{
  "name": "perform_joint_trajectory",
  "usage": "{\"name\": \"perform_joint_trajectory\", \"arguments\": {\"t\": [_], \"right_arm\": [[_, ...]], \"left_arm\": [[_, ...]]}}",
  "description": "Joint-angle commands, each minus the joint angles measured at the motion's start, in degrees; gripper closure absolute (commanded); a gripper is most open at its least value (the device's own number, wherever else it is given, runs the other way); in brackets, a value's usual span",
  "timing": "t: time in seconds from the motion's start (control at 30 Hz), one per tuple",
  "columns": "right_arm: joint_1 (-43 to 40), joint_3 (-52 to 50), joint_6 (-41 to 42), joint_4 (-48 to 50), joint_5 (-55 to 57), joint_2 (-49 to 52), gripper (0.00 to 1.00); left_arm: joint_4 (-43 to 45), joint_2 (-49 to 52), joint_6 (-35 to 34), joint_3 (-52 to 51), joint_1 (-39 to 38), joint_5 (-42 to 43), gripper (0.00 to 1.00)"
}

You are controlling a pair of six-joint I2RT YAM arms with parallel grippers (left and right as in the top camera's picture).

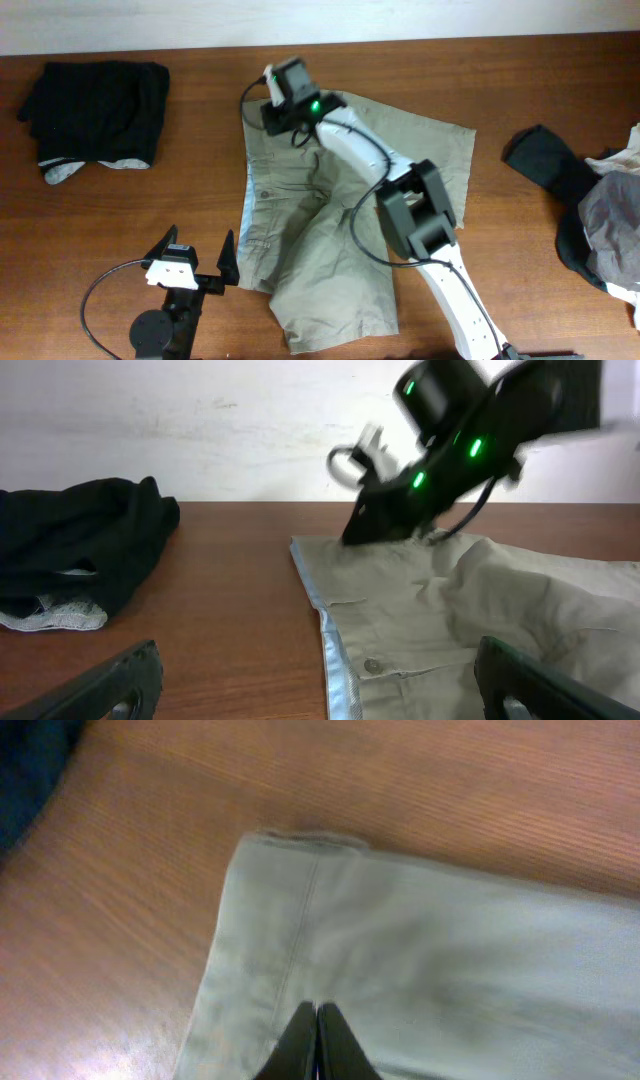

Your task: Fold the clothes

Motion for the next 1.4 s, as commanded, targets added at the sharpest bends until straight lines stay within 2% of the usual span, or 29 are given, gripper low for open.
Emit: {"name": "perform_joint_trajectory", "arguments": {"t": [0.0, 0.1, 0.23, 0.3, 0.5, 0.57, 0.7, 0.83, 1.0, 1.1, 1.17, 1.27, 1.37], "right_arm": [[-3.43, 12.22, -2.25, -10.71, -1.44, -10.67, 0.96], [-4.48, 19.52, -6.95, -22.62, -0.33, -15.32, 0.96], [-4.90, 26.16, -8.15, -37.22, 10.69, -23.17, 0.96], [-4.92, 27.02, -8.13, -46.64, 15.87, -28.41, 0.96], [-7.17, 26.93, -7.72, -64.28, 15.06, -34.71, 0.96], [-8.09, 24.35, -7.76, -64.28, 10.47, -36.68, 0.96], [-9.01, 21.09, -8.15, -64.28, 11.23, -39.36, 0.96], [-9.40, 12.17, -8.13, -64.26, 13.97, -45.31, 0.96], [-9.66, -9.25, -7.91, -58.88, 17.49, -59.01, 0.96], [-9.66, -24.17, -6.71, -50.40, 17.49, -69.02, 0.96], [-9.66, -34.05, -6.38, -44.52, 17.03, -75.76, 0.96], [-9.66, -46.31, -4.33, -38.32, 16.87, -83.62, 0.96], [-9.66, -54.03, 0.00, -35.78, 17.44, -87.82, 0.96]], "left_arm": [[0.07, -0.28, -0.72, -0.42, 0.04, -0.39, 0.00], [0.07, -0.28, -0.72, -0.42, 0.02, -0.39, 0.01], [0.07, -0.28, -0.72, -0.42, 0.02, -0.39, 0.01], [0.07, -0.28, -0.72, -0.42, 0.02, -0.39, 0.01], [0.07, -0.28, -0.72, -0.42, 0.02, -0.39, 0.01], [0.07, -0.28, -0.72, -0.42, 0.02, -0.39, 0.01], [4.39, -0.28, -0.09, -0.42, 0.09, -2.51, 0.01], [4.44, -0.28, 0.55, -0.42, 0.17, -5.57, 0.01], [8.63, -0.28, -1.51, -0.42, 0.17, -2.89, 0.01], [11.02, 0.20, -2.67, -0.31, 0.17, 5.66, 0.01], [10.95, 1.66, -2.64, 1.03, 0.17, 8.13, 0.01], [10.54, 7.54, -0.09, 6.99, 0.17, 8.28, 0.01], [6.84, 20.94, 4.52, 19.08, 0.17, 7.87, 0.01]]}}
